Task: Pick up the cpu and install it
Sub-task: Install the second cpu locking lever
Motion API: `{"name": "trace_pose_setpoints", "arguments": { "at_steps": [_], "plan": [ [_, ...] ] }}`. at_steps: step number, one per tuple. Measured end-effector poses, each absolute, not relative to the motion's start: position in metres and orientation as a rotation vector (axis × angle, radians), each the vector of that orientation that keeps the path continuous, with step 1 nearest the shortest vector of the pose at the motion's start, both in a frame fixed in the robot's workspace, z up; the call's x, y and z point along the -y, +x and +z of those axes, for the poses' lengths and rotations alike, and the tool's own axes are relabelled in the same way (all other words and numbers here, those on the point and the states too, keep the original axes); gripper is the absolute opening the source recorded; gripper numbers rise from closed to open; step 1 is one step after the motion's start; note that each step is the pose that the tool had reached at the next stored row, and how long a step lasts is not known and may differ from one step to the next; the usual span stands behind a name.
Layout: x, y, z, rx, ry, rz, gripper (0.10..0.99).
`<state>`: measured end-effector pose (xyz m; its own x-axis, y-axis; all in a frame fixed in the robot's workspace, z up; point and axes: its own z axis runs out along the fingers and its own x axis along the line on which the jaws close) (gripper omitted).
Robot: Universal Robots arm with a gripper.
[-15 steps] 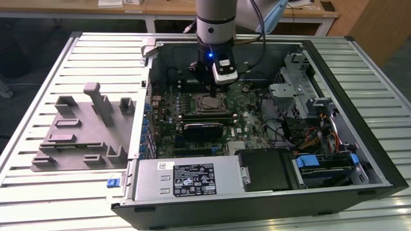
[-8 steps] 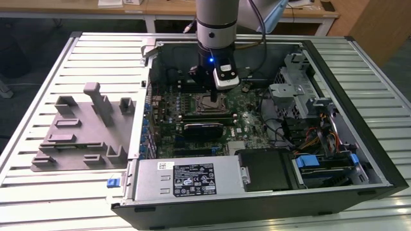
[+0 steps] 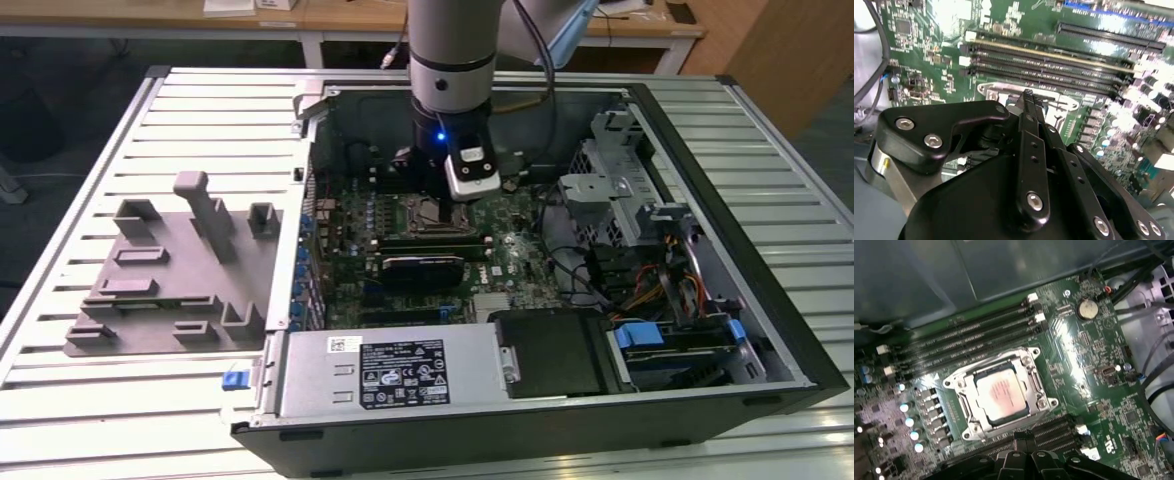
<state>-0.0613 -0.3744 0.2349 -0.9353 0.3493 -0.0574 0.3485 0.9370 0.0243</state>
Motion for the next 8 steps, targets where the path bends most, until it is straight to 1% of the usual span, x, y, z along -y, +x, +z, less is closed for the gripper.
{"name": "trace_pose_setpoints", "arguments": {
  "at_steps": [8],
  "plan": [
    [0.3771, -0.0628, 0.2333, -3.049, 0.446, 0.024, 0.106]
  ]
}}
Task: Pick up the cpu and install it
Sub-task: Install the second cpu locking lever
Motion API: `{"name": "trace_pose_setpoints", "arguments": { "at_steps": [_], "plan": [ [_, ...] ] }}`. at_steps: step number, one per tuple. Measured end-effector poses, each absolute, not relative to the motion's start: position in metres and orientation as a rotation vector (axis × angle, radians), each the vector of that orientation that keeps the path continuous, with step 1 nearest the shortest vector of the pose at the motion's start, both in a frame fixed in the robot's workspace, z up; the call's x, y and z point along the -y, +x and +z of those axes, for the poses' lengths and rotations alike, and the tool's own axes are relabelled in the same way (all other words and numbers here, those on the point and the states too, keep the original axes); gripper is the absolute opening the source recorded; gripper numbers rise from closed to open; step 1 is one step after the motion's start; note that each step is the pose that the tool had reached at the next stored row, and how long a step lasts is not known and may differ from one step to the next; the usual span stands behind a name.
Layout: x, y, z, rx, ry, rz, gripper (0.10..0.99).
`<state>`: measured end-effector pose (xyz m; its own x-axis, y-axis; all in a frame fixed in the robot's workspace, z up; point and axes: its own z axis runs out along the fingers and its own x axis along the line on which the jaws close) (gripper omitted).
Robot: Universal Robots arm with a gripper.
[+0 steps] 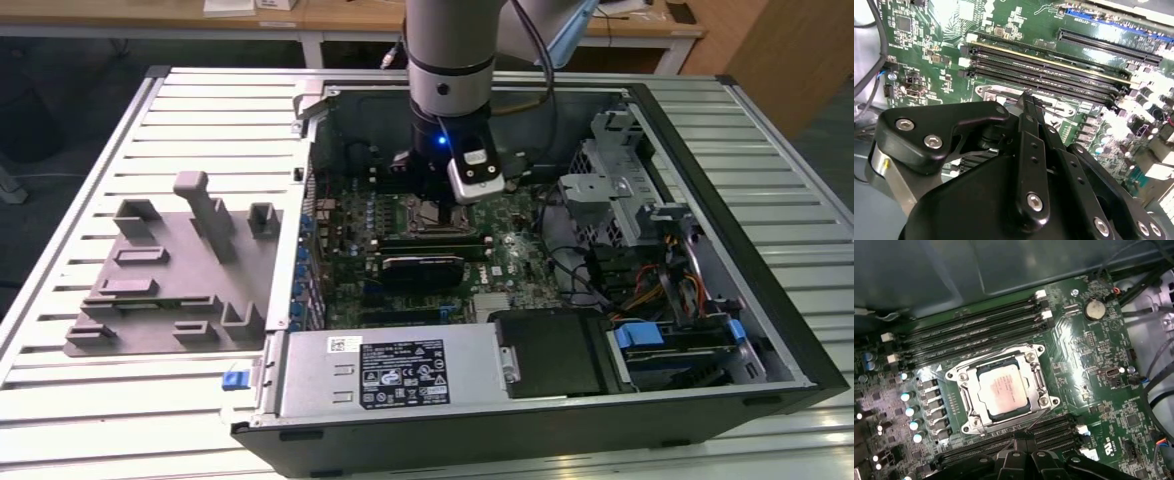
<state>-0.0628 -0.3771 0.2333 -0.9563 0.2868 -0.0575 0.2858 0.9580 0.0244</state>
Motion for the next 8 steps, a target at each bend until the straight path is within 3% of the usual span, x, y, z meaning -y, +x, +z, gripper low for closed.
{"name": "trace_pose_setpoints", "arguments": {
  "at_steps": [8],
  "plan": [
    [0.3787, -0.0730, 0.2291, -3.059, 0.372, 0.026, 0.106]
  ]
}}
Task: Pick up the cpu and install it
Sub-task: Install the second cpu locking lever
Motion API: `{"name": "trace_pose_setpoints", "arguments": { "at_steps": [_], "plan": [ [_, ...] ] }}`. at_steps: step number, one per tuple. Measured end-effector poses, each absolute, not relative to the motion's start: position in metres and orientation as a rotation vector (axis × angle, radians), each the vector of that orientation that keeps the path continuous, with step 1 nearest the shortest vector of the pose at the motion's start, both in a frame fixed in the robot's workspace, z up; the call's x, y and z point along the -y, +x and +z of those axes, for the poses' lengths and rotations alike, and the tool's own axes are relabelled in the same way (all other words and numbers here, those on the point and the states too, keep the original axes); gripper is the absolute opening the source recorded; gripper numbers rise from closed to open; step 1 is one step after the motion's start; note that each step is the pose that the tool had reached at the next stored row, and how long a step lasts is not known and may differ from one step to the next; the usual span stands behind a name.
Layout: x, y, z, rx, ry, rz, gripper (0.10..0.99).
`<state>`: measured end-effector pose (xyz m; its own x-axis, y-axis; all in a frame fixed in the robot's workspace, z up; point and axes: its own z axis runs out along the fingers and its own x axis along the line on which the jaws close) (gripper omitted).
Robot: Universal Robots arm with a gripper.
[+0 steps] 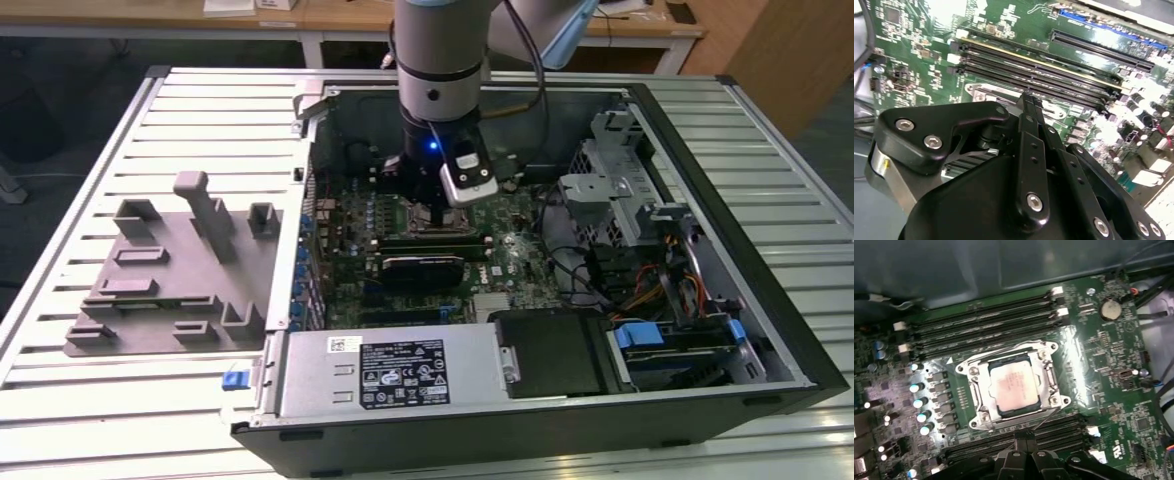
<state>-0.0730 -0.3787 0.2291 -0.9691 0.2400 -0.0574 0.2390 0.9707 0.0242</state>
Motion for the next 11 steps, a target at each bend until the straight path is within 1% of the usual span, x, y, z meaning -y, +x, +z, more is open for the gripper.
{"name": "trace_pose_setpoints", "arguments": {
  "at_steps": [11],
  "plan": [
    [0.3793, -0.0785, 0.2280, -3.062, 0.348, 0.028, 0.106]
  ]
}}
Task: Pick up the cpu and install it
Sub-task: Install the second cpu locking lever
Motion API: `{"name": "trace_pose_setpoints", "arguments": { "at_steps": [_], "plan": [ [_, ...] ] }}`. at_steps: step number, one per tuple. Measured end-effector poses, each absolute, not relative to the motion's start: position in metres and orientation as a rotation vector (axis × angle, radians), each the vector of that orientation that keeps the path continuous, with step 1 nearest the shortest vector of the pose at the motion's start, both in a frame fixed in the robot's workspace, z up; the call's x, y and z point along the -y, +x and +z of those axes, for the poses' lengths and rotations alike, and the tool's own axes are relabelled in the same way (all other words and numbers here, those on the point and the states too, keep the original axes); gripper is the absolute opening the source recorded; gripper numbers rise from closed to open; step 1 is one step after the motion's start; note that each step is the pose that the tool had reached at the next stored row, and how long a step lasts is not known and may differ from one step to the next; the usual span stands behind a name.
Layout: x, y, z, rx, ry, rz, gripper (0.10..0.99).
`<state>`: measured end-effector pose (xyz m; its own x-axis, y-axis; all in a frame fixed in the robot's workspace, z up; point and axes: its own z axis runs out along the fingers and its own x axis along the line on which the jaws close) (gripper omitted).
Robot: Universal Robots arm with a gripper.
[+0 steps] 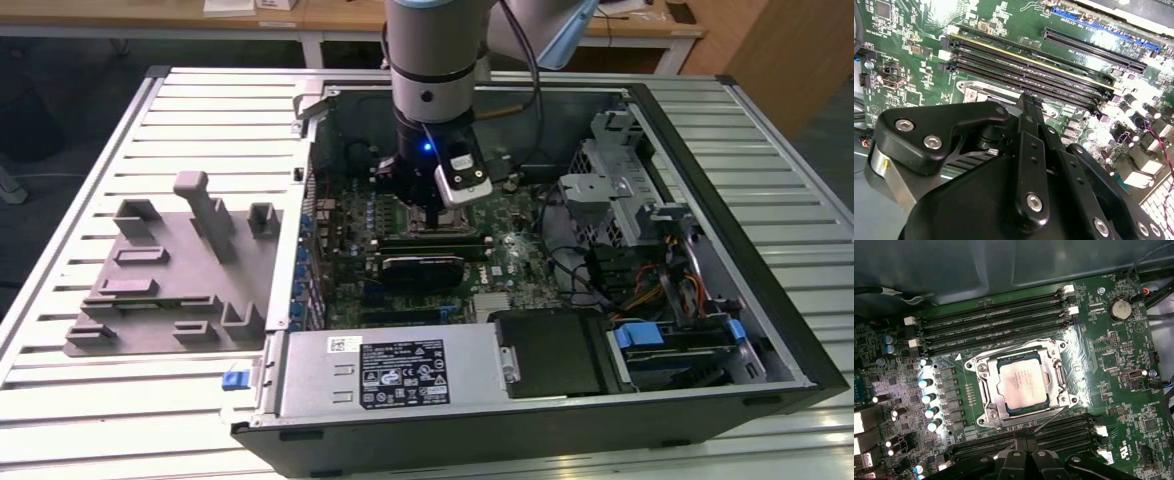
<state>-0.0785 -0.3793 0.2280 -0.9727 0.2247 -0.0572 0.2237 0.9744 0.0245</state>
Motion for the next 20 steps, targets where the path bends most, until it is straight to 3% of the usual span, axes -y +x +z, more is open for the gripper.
{"name": "trace_pose_setpoints", "arguments": {
  "at_steps": [7, 20],
  "plan": [
    [0.3830, -0.0785, 0.2257, -3.087, 0.352, 0.069, 0.106],
    [0.3880, -0.0785, 0.2244, -3.088, 0.351, 0.075, 0.106]
  ]
}}
